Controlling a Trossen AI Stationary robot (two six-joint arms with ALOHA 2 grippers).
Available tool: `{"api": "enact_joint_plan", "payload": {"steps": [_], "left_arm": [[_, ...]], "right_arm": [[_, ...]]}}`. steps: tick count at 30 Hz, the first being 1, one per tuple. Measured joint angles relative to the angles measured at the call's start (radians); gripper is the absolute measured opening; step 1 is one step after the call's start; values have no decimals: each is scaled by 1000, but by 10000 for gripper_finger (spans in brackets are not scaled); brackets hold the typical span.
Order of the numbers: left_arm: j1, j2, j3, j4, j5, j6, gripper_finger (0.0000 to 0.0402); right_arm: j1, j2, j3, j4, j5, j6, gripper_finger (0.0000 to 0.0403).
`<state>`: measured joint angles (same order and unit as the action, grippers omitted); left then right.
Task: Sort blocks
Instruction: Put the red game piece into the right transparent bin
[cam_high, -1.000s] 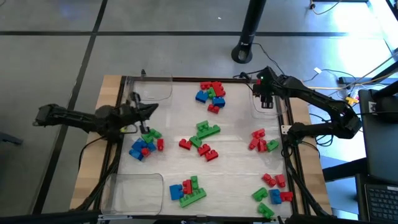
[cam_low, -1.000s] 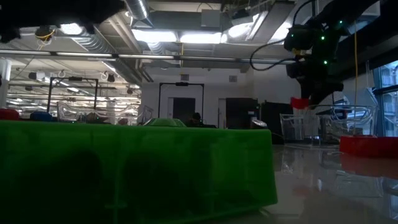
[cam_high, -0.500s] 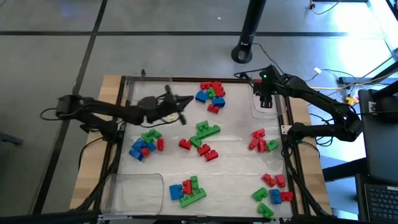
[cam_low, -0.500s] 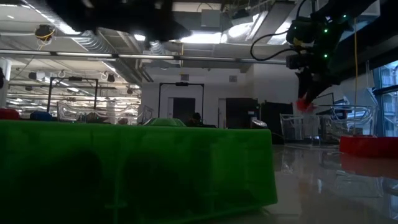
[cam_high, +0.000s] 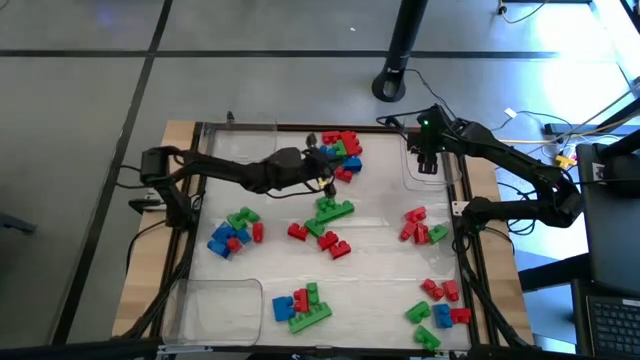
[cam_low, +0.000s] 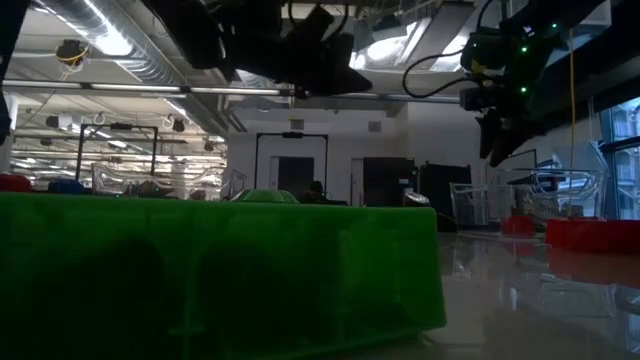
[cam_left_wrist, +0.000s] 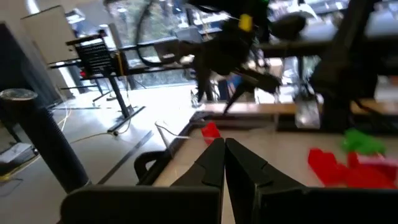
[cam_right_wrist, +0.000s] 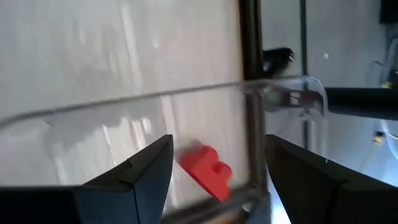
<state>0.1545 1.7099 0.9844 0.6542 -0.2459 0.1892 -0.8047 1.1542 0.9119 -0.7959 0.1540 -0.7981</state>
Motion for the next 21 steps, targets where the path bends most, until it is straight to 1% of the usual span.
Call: {"api": "enact_joint_plan", "payload": {"steps": [2, 5, 8, 10, 14, 16, 18, 21], "left_arm": [[-19, -44, 0, -83, 0, 21, 4], [-50, -124, 2, -205, 0, 40, 4], [-77, -193, 1, -328, 0, 48, 4], [-91, -236, -21, -376, -2, 49, 4], [-103, -328, -113, -372, -4, 48, 4], [-102, -381, -180, -331, -4, 48, 4], [-101, -441, -249, -257, -6, 39, 4], [-96, -543, -354, -161, -33, 36, 4]], "right_arm": [[3, 0, 0, 2, -59, 15, 253], [43, 0, 0, 23, -135, 41, 253], [126, 0, 0, 64, -157, 57, 253], [191, 0, 0, 110, -158, 72, 253], [320, 0, 0, 213, -158, 126, 253], [375, 4, 0, 252, -158, 150, 253], [427, 10, 0, 289, -156, 169, 253], [489, 29, 0, 337, -140, 189, 253]]}}
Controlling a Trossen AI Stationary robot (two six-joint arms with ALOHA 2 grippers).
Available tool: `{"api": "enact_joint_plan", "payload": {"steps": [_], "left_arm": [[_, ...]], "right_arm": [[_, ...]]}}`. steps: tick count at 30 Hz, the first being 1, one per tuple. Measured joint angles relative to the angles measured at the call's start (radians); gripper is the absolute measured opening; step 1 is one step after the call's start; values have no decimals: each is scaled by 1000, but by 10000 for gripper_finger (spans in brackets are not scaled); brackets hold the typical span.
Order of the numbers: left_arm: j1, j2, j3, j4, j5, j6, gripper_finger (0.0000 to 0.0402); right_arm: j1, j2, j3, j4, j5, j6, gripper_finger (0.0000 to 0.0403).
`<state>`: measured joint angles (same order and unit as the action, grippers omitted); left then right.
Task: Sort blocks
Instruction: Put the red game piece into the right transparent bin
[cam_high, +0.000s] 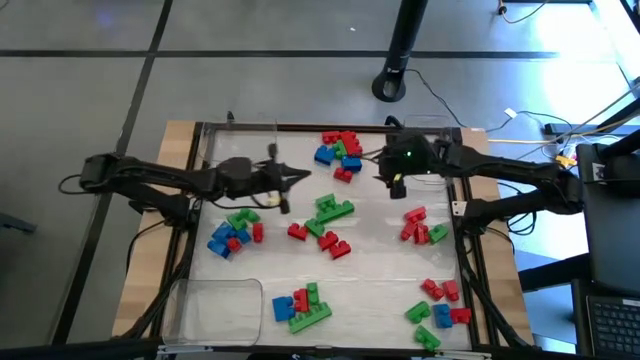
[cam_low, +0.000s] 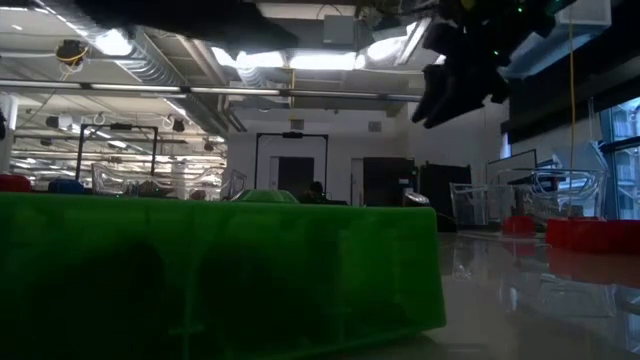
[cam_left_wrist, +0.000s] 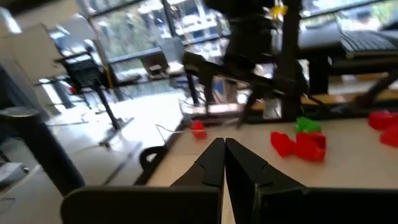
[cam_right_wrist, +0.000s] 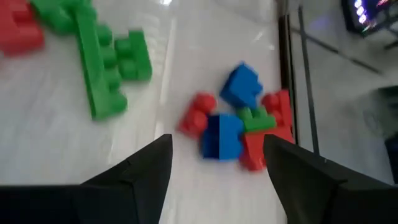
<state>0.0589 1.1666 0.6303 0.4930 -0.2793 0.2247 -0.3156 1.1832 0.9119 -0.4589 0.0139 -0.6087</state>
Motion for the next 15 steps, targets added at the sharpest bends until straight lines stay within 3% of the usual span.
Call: {"api": "enact_joint_plan", "payload": {"steps": [6, 15], "left_arm": [[2, -129, -198, 189, -8, -12, 4], [0, -225, -235, 179, -13, -35, 4]], "right_arm": [[80, 102, 0, 102, 53, 5, 253], [93, 327, 0, 233, 53, 5, 253]]}}
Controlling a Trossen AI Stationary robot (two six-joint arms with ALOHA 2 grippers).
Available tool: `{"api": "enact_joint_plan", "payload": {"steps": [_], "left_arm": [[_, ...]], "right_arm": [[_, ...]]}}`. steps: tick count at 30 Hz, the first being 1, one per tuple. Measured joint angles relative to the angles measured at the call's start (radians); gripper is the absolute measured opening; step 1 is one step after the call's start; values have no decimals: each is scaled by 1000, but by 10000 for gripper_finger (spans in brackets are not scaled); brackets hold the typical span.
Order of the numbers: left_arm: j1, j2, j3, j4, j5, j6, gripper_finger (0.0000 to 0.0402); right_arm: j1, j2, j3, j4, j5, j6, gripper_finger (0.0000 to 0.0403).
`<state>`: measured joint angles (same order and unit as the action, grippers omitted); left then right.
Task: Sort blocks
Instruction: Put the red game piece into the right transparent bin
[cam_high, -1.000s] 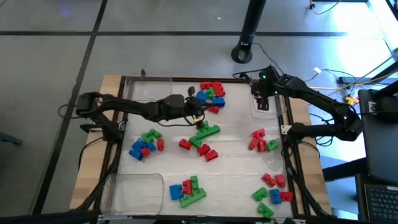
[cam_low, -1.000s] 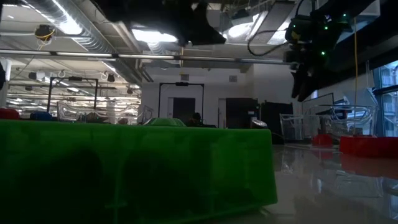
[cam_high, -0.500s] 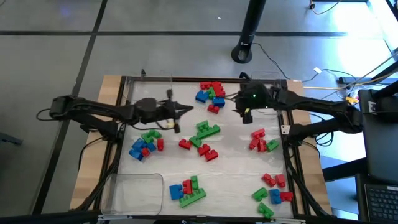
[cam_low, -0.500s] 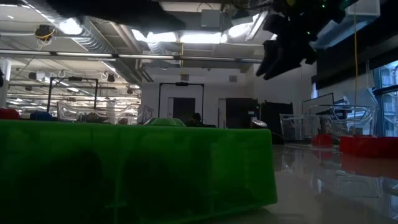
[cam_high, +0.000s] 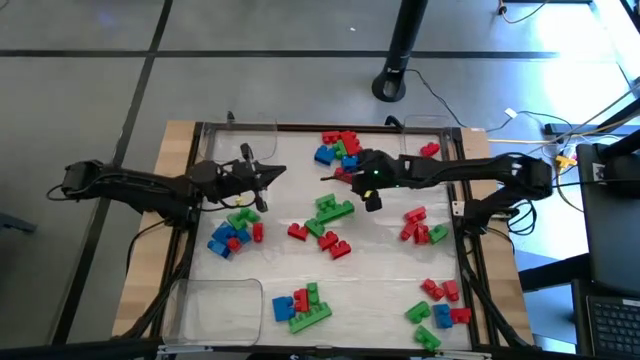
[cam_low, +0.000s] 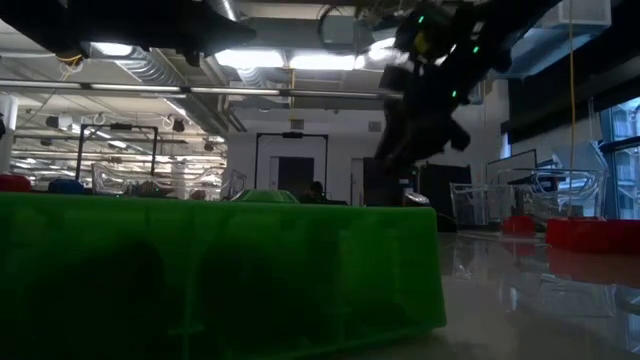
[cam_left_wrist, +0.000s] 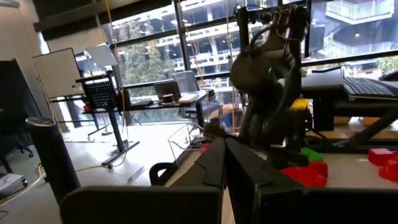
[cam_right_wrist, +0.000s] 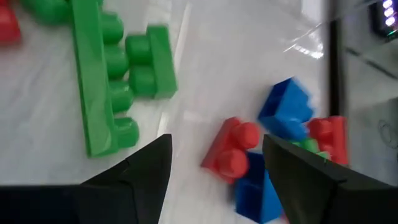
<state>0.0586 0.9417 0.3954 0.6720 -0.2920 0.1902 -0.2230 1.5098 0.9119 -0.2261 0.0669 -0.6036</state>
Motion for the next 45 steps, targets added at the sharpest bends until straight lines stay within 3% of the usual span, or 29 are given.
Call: {"api": "enact_joint_plan", "payload": {"steps": [14, 23, 45], "left_arm": [[1, 0, 1, -3, 0, -6, 4], [1, 1, 1, -10, -1, -8, 4], [1, 1, 2, -10, 0, -8, 4]], "right_arm": [[-30, 168, 0, 87, 106, 68, 253], [-113, 180, 0, 116, 19, 131, 253], [-112, 263, 0, 177, 33, 125, 253]]}}
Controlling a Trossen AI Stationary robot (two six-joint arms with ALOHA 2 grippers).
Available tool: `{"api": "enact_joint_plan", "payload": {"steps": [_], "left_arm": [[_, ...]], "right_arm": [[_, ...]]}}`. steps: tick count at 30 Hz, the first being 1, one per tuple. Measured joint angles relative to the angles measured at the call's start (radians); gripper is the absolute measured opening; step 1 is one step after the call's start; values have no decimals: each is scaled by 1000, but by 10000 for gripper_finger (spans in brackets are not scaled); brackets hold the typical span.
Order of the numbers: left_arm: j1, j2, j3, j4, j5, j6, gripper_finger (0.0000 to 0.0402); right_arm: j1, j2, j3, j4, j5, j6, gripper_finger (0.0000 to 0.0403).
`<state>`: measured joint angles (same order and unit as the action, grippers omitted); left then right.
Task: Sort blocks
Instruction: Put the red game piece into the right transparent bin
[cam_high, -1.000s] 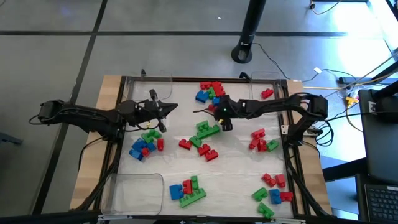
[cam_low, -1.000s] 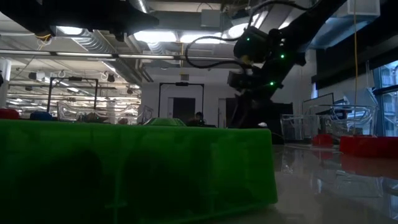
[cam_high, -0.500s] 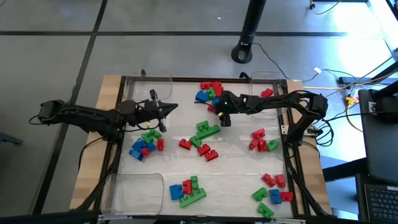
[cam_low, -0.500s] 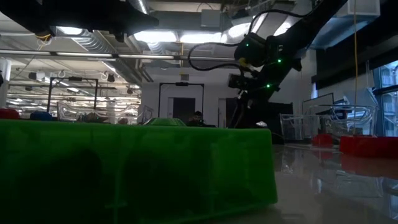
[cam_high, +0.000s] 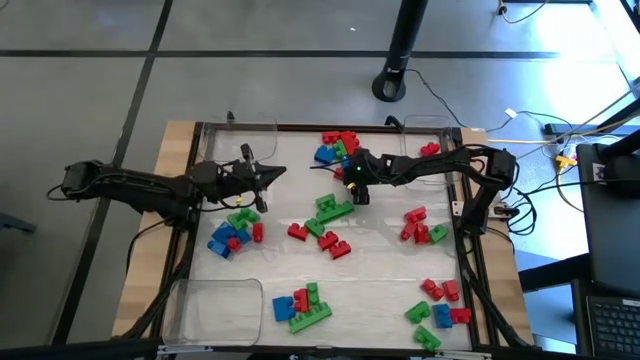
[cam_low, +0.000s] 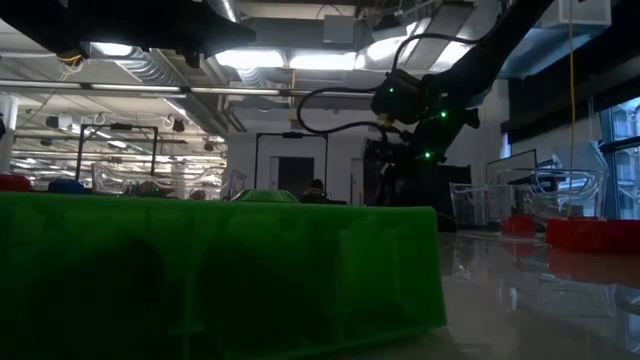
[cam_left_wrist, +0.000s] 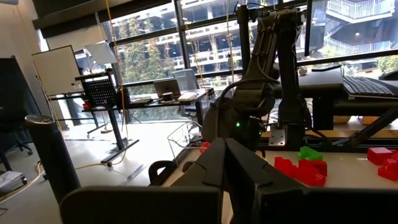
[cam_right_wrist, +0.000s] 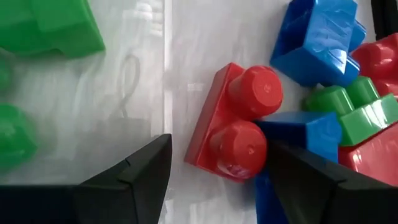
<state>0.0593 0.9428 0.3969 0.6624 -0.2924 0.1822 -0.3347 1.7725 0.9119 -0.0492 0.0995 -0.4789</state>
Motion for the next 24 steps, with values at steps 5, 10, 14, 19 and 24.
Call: {"api": "enact_joint_plan", "payload": {"steps": [5, 10, 14, 19, 24], "left_arm": [[0, 0, 0, 0, 0, 0, 4], [0, 0, 0, 0, 0, 0, 4], [0, 0, 0, 0, 0, 0, 4], [0, 0, 0, 0, 0, 0, 4], [0, 0, 0, 0, 0, 0, 4]], "right_arm": [[0, 0, 0, 4, -13, 0, 249], [0, 0, 0, 4, -13, 1, 207], [0, -2, 1, 14, -13, 0, 163], [0, -3, 1, 21, -6, -11, 128], [0, -3, 1, 28, -5, -25, 118]]}}
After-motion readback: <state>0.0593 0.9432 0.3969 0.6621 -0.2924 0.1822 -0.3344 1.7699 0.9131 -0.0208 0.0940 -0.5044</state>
